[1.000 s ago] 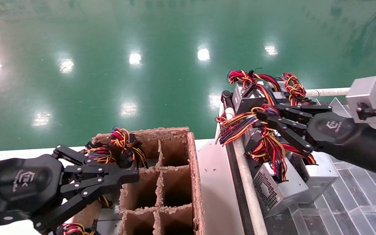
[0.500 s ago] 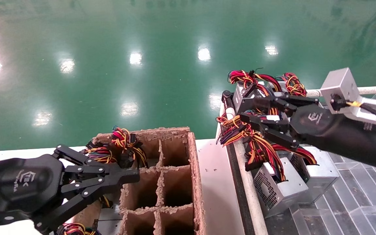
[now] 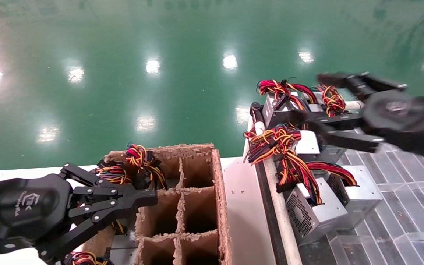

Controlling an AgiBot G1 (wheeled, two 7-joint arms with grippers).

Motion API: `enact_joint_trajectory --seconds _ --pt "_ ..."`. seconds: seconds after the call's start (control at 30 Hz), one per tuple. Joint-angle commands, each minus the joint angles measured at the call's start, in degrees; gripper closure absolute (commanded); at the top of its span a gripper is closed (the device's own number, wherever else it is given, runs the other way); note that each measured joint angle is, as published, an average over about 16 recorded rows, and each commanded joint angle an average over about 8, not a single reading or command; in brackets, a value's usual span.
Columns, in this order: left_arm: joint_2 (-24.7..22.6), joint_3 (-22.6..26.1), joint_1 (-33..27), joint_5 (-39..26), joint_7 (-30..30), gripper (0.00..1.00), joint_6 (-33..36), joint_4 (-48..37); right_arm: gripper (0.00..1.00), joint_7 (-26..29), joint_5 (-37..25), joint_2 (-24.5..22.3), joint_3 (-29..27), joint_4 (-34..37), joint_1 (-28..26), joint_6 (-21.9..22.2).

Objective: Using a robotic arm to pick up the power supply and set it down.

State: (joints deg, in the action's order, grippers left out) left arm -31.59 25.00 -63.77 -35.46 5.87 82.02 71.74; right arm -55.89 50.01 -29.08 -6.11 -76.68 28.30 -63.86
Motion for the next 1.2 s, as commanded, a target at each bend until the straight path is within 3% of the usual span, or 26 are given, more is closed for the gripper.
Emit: enact_joint_trajectory --seconds 0.03,0.27,1.2 --pt "0.00 0.00 0.00 0.00 0.00 0.85 0.00 0.00 0.00 2.47 -3.36 2.33 0.81 0.12 -3.27 -0.82" --pt "0.00 0.00 0.00 0.00 0.00 0.00 0.00 0.00 0.00 11.20 -15.39 10.72 3.71 0.52 -15.04 -3.68" --pt "0.00 0.00 0.00 0.00 0.00 0.00 0.00 0.00 0.00 47.02 -64.80 45.21 15.61 2.19 -63.38 -15.41"
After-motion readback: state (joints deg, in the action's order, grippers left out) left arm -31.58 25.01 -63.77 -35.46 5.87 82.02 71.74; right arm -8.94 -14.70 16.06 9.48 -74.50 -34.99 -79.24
